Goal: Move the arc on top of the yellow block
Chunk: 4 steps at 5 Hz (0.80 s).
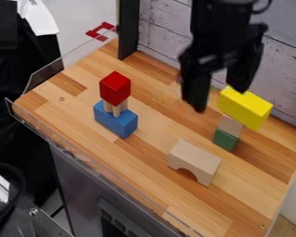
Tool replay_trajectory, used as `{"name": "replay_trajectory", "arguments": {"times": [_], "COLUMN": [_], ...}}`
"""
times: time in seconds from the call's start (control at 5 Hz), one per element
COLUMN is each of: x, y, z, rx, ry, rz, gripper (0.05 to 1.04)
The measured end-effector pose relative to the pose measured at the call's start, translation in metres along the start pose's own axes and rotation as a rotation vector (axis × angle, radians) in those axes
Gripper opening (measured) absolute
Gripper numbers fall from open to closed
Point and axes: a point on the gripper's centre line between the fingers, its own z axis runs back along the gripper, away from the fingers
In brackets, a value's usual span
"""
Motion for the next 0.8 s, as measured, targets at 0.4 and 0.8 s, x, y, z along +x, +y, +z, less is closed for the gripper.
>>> {"name": "replay_trajectory", "arguments": {"times": [0.4, 0.8], "x": [-0.015, -0.01], "y": [0.006, 0.002], "z": [-0.023, -0.048], "rx": [0.006, 0.056], "ry": [0.05, 0.045], "rz": [0.141, 0.184], "gripper": [0.999, 0.999]}}
